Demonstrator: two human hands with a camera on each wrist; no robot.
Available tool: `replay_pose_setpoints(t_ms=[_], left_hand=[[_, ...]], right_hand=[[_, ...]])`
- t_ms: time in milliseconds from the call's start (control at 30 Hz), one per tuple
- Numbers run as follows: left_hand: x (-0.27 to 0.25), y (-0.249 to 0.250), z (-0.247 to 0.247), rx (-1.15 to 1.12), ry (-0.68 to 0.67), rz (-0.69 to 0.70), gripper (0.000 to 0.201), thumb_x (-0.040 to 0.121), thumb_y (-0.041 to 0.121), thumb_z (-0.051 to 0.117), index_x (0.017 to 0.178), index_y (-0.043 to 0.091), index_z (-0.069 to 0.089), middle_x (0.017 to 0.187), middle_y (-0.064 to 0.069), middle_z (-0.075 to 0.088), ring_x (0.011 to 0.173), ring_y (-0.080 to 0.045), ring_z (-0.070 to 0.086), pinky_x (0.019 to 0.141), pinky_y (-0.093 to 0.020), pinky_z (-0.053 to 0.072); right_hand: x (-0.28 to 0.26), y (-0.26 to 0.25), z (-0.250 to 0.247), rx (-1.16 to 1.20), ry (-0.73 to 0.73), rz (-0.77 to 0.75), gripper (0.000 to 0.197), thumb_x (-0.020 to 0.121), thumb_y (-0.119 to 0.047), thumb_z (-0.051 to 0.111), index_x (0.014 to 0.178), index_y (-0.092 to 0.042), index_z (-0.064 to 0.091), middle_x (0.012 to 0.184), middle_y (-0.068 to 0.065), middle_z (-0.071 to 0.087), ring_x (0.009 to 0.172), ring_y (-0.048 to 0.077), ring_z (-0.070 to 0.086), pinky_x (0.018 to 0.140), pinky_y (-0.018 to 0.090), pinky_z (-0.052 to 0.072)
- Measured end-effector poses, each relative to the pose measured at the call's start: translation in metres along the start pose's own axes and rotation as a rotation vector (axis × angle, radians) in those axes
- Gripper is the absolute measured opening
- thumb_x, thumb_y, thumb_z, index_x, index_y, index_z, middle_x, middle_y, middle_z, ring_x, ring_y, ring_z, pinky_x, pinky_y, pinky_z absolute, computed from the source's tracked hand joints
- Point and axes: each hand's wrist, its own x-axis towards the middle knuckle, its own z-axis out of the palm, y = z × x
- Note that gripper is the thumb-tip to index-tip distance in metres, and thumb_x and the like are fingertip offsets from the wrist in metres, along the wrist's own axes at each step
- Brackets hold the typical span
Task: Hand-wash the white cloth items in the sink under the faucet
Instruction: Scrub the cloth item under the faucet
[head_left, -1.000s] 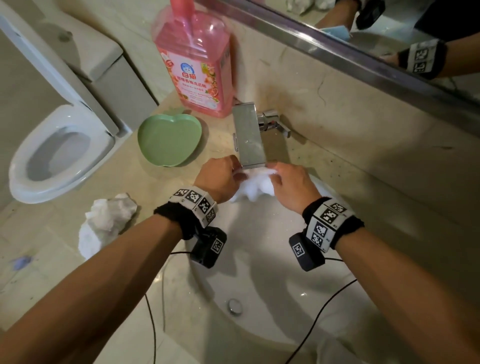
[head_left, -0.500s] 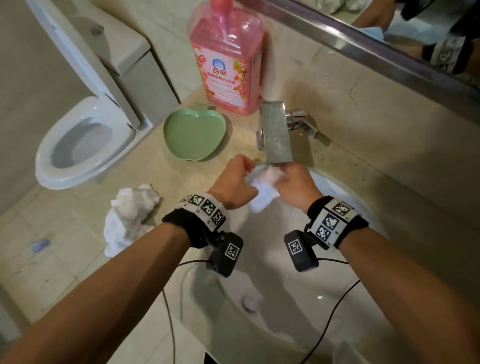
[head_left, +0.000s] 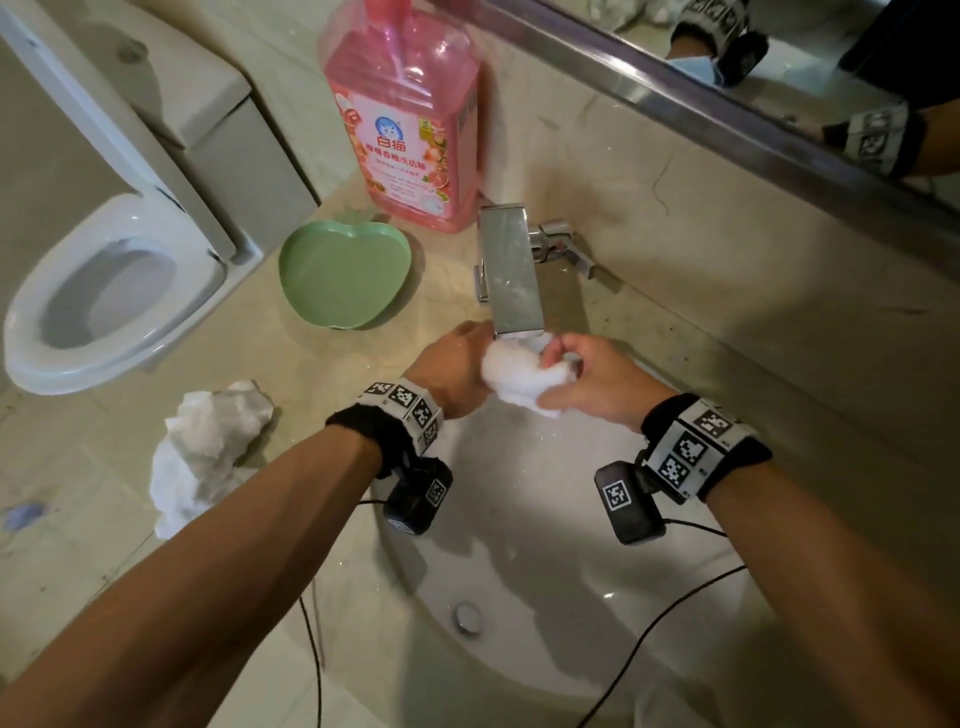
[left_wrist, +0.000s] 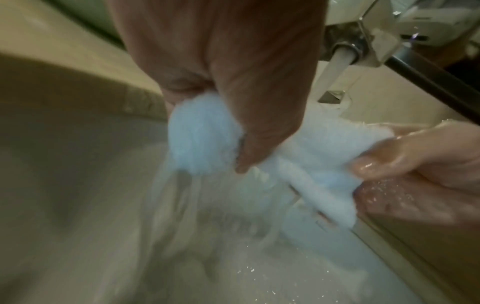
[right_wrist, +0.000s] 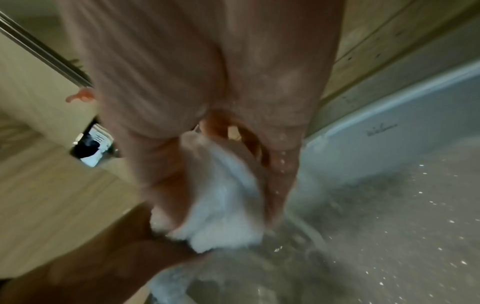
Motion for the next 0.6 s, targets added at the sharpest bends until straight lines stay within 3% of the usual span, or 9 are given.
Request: replay_pose_setpoints(t_ms=[33, 100, 200, 233, 333, 433, 500, 533, 600], left_hand=[[0.000, 0.000, -0.002, 0.095, -0.001, -0.012, 0.059, 0.081, 0.021, 0.064, 0.138, 0.020, 0.049, 0.131, -0.008, 0.054, 0.111, -0.031, 0.060, 0.091, -0.039, 0.052], [0.000, 0.002, -0.006, 0.239, -0.014, 0.038, 0.061, 0.081, 0.018, 0.061, 0.140, 0.024, 0.048, 0.134, -0.008, 0.048, 0.105, -0.032, 0.061, 0.083, -0.041, 0.053], [-0.003, 0.015, -0.012, 0.390, 0.007, 0.161, 0.051, 0.081, 0.023, 0.061, 0.132, 0.025, 0.057, 0.126, -0.011, 0.055, 0.096, -0.032, 0.064, 0.072, -0.037, 0.051], [-0.002, 0.019, -0.012, 0.449, 0.012, 0.188, 0.048, 0.082, 0.026, 0.061, 0.130, 0.026, 0.058, 0.121, -0.010, 0.060, 0.096, -0.032, 0.064, 0.072, -0.036, 0.051], [0.004, 0.025, -0.012, 0.605, -0.033, 0.135, 0.034, 0.087, 0.028, 0.058, 0.120, 0.025, 0.060, 0.107, -0.005, 0.066, 0.085, -0.029, 0.064, 0.064, -0.032, 0.048], [0.009, 0.026, -0.009, 0.433, -0.048, -0.080, 0.021, 0.092, 0.032, 0.050, 0.099, 0.018, 0.064, 0.080, -0.002, 0.063, 0.064, -0.020, 0.054, 0.059, -0.026, 0.039], [0.012, 0.028, -0.005, 0.212, -0.003, -0.212, 0.017, 0.091, 0.031, 0.055, 0.082, 0.019, 0.062, 0.079, -0.002, 0.066, 0.066, -0.017, 0.058, 0.061, -0.028, 0.049], [0.013, 0.029, -0.003, 0.091, 0.016, -0.264, 0.014, 0.090, 0.028, 0.059, 0.081, 0.018, 0.063, 0.086, -0.004, 0.069, 0.073, -0.021, 0.063, 0.068, -0.032, 0.056], [0.018, 0.029, -0.002, 0.083, 0.022, -0.291, 0.020, 0.088, 0.025, 0.065, 0.100, 0.011, 0.068, 0.101, -0.010, 0.070, 0.091, -0.028, 0.067, 0.083, -0.039, 0.057]], right_hand=[[-0.001, 0.001, 0.000, 0.025, -0.047, 0.044, 0.038, 0.068, -0.007, 0.087, 0.078, -0.021, 0.053, 0.097, 0.003, 0.063, 0.086, 0.022, 0.065, 0.065, 0.030, 0.057], [0.002, 0.003, 0.004, 0.123, -0.093, 0.121, 0.050, 0.064, -0.021, 0.093, 0.084, -0.018, 0.048, 0.099, 0.005, 0.062, 0.089, 0.024, 0.069, 0.074, 0.041, 0.062], [0.011, -0.002, 0.014, 0.055, -0.114, 0.173, 0.072, 0.062, -0.029, 0.094, 0.119, -0.019, 0.050, 0.112, 0.002, 0.066, 0.097, 0.022, 0.071, 0.078, 0.046, 0.062], [0.013, -0.004, 0.019, -0.047, -0.132, 0.156, 0.070, 0.064, -0.030, 0.093, 0.121, -0.021, 0.053, 0.111, 0.002, 0.067, 0.096, 0.021, 0.070, 0.079, 0.044, 0.062], [0.020, -0.005, 0.028, -0.370, -0.103, 0.053, 0.042, 0.071, -0.035, 0.085, 0.104, -0.025, 0.061, 0.099, -0.002, 0.068, 0.094, 0.018, 0.066, 0.077, 0.032, 0.055], [0.024, -0.001, 0.027, -0.550, 0.004, -0.019, 0.042, 0.077, -0.040, 0.078, 0.110, -0.021, 0.061, 0.103, -0.003, 0.064, 0.100, 0.020, 0.062, 0.074, 0.028, 0.043], [0.025, 0.003, 0.025, -0.616, 0.050, -0.070, 0.048, 0.081, -0.040, 0.075, 0.119, -0.015, 0.061, 0.113, 0.003, 0.066, 0.106, 0.024, 0.061, 0.083, 0.030, 0.044], [0.026, 0.005, 0.025, -0.654, 0.067, -0.094, 0.049, 0.083, -0.039, 0.073, 0.123, -0.014, 0.060, 0.117, 0.005, 0.066, 0.109, 0.026, 0.061, 0.088, 0.031, 0.044], [0.029, 0.008, 0.026, -0.753, 0.105, -0.149, 0.045, 0.087, -0.038, 0.068, 0.125, -0.016, 0.060, 0.117, 0.006, 0.067, 0.109, 0.028, 0.062, 0.092, 0.032, 0.044]])
